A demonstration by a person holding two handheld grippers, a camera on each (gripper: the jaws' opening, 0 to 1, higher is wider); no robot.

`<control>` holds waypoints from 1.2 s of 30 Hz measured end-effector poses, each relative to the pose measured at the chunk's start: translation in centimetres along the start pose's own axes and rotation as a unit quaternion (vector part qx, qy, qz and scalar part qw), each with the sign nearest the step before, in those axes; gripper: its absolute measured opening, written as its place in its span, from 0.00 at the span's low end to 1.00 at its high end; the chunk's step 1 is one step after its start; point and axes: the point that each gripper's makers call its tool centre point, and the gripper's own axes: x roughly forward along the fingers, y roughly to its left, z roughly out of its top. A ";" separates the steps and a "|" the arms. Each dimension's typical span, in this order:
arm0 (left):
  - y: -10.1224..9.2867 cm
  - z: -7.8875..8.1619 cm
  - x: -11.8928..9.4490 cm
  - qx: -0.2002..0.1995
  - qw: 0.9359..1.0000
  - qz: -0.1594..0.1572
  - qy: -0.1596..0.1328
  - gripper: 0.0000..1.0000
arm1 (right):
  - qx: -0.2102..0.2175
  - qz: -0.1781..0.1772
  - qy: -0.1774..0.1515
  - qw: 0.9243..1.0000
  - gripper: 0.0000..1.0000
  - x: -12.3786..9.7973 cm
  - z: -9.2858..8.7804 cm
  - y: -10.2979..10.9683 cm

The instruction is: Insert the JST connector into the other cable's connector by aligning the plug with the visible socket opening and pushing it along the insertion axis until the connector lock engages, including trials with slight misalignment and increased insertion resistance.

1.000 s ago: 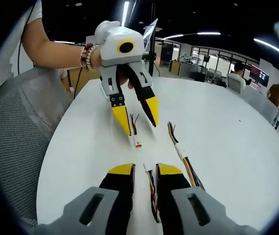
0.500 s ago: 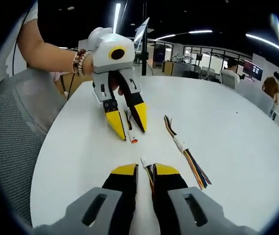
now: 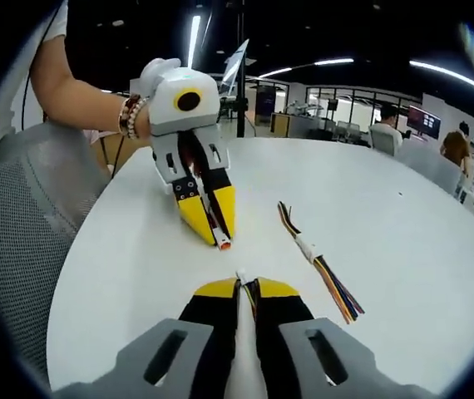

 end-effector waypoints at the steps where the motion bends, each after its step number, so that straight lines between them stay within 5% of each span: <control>1: -0.1 0.1 0.1 0.010 1.000 0.000 0.002 0.01 | 0.002 -0.002 0.000 1.000 0.04 0.0 0.0 0.0; 24: -0.9 2.8 0.1 0.084 0.996 -0.013 0.038 0.01 | -0.016 -0.001 -0.004 1.000 0.03 -1.2 2.5 1.5; 36: -0.9 2.8 0.3 0.094 0.994 -0.011 0.048 0.01 | -0.019 -0.004 0.002 1.000 0.03 -1.0 2.6 1.5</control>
